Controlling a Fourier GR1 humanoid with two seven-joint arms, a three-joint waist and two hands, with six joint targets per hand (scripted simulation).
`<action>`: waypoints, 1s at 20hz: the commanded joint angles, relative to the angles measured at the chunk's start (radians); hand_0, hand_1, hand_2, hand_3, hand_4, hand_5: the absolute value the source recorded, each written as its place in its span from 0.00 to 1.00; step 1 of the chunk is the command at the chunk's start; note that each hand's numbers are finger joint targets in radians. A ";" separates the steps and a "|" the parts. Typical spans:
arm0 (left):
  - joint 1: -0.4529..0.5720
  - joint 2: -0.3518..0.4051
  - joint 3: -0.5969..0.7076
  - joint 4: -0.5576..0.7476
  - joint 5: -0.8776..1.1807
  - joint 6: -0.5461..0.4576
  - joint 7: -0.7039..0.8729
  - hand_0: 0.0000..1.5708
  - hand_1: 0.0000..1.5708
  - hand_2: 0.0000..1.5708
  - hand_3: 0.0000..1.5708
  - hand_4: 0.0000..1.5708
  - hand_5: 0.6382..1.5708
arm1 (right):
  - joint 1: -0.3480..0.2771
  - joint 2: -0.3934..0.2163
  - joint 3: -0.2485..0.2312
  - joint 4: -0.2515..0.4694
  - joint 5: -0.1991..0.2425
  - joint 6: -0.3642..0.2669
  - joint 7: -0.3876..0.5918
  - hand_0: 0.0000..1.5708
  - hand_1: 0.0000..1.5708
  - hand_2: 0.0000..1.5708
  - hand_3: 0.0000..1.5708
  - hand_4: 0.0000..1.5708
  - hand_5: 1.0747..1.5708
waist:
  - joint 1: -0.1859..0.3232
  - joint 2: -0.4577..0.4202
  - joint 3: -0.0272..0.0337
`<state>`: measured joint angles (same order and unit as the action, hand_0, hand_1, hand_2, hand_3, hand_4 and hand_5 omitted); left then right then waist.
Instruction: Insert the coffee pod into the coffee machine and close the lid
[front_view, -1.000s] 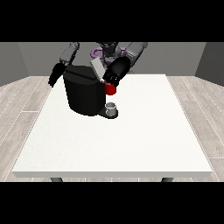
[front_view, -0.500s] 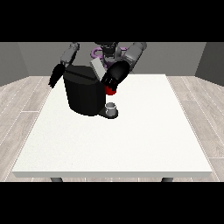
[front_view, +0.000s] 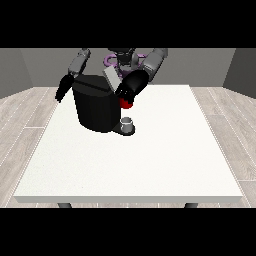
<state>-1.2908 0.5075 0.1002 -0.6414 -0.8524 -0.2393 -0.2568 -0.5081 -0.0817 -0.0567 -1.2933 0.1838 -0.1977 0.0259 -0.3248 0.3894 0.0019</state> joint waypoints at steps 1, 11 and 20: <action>-0.020 0.030 -0.015 0.002 -0.022 -0.004 -0.044 0.66 0.66 0.67 0.47 0.00 1.00 | -0.013 -0.001 -0.004 0.017 0.004 -0.005 -0.007 0.00 0.00 0.00 0.00 0.05 1.00 | 0.015 0.017 -0.0016; -0.027 0.048 -0.012 0.019 -0.067 0.049 -0.009 0.00 0.00 0.37 0.29 0.00 1.00 | 0.005 -0.007 0.011 0.016 0.028 -0.010 0.004 0.00 0.00 0.00 0.00 0.11 1.00 | -0.004 0.014 -0.0016; 0.049 -0.022 -0.038 0.009 -0.080 0.051 0.004 0.00 0.00 0.19 0.13 0.00 1.00 | 0.038 -0.014 -0.037 0.062 -0.010 -0.004 0.015 0.00 0.00 0.00 0.00 0.11 1.00 | 0.064 -0.083 -0.0013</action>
<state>-1.2837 0.5206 0.0786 -0.6242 -0.9194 -0.1967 -0.2770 -0.4861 -0.0955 -0.0646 -1.2693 0.1940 -0.1989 0.0385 -0.3069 0.3585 0.0031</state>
